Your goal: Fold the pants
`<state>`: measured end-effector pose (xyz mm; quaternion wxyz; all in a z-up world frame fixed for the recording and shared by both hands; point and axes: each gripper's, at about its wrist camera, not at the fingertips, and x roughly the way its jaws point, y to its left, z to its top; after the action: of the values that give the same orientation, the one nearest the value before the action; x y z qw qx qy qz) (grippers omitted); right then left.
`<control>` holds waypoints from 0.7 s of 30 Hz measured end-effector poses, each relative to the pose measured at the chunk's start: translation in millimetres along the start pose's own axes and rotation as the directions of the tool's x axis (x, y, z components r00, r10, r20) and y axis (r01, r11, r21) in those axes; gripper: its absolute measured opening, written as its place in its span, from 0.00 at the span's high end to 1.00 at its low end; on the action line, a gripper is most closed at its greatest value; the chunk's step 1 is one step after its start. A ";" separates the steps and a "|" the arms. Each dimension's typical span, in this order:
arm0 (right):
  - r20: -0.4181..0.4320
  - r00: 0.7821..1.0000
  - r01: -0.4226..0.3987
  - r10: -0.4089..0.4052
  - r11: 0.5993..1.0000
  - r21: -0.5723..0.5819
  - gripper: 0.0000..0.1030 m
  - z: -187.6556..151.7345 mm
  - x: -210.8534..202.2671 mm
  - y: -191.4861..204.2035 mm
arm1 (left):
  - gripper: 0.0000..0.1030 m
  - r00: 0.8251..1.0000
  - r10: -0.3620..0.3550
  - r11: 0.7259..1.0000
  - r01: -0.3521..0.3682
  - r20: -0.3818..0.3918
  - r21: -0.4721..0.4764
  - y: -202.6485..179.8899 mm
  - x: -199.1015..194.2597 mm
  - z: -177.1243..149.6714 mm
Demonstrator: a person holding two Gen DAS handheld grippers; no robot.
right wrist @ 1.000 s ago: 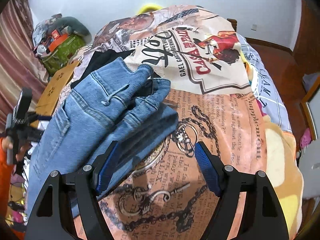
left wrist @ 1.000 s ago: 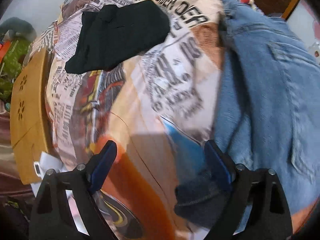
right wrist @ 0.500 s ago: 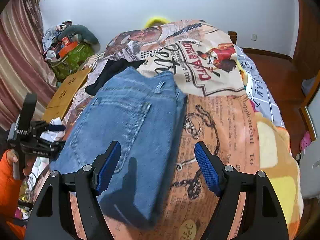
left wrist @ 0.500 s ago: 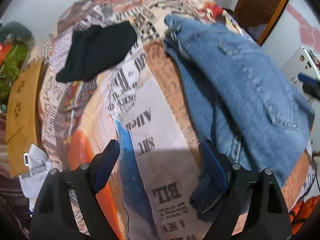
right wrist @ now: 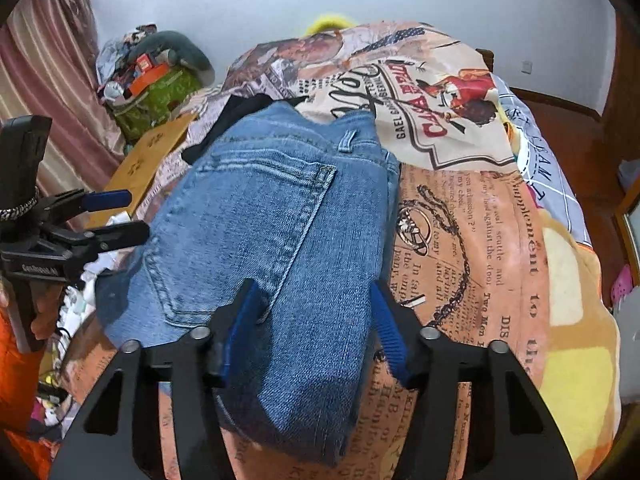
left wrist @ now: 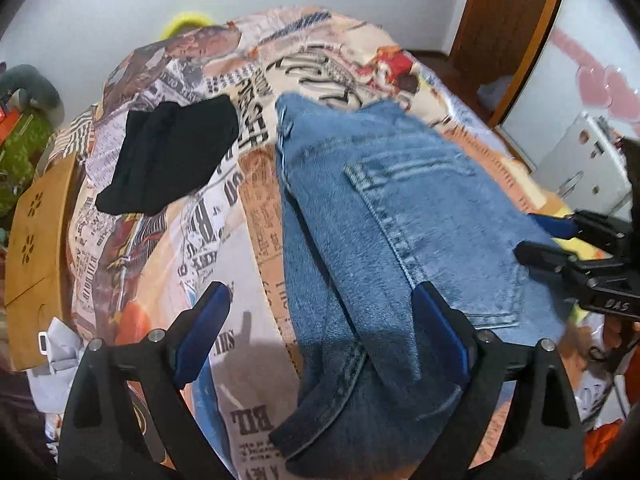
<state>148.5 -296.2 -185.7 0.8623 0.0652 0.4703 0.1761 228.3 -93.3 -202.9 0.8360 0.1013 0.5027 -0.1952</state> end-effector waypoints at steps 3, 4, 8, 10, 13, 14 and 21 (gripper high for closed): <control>-0.018 0.999 0.046 -0.047 0.999 -0.029 0.77 -4.9 5.5 -3.1 | 0.08 1.000 0.006 1.000 -0.006 0.019 0.007 4.0 1.3 -7.1; -0.024 0.999 0.033 -0.033 0.999 -0.029 0.78 -7.4 7.0 -5.9 | 0.08 1.000 0.007 1.000 -0.007 0.020 0.010 5.9 2.3 -9.7; -0.043 0.999 0.012 -0.013 1.000 -0.015 0.79 -13.6 13.7 -11.4 | 0.08 1.000 -0.002 1.000 0.002 0.012 0.011 9.8 8.4 -19.7; -0.046 0.999 0.016 -0.017 1.000 -0.024 0.79 -14.0 14.2 -10.2 | 0.08 1.000 0.002 1.000 -0.002 0.015 0.003 11.2 8.6 -22.9; -0.050 0.999 0.019 -0.020 1.000 -0.024 0.79 -13.5 12.6 -9.5 | 0.08 1.000 0.004 1.000 -0.004 0.024 -0.026 12.4 5.4 -24.7; -0.048 0.999 0.022 -0.023 0.999 -0.024 0.79 -12.4 11.8 -8.9 | 0.08 0.999 0.007 1.000 -0.006 0.033 -0.031 12.5 3.9 -25.1; -0.059 0.998 -0.035 0.037 0.999 0.033 0.78 2.8 -2.8 -16.3 | 0.08 0.995 0.071 0.997 -0.068 0.072 -0.037 13.2 -11.9 -5.3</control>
<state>153.4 -312.2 -186.4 0.8434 0.0819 0.4974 0.1861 224.8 -76.7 -195.3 0.8617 0.0970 0.4714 -0.1607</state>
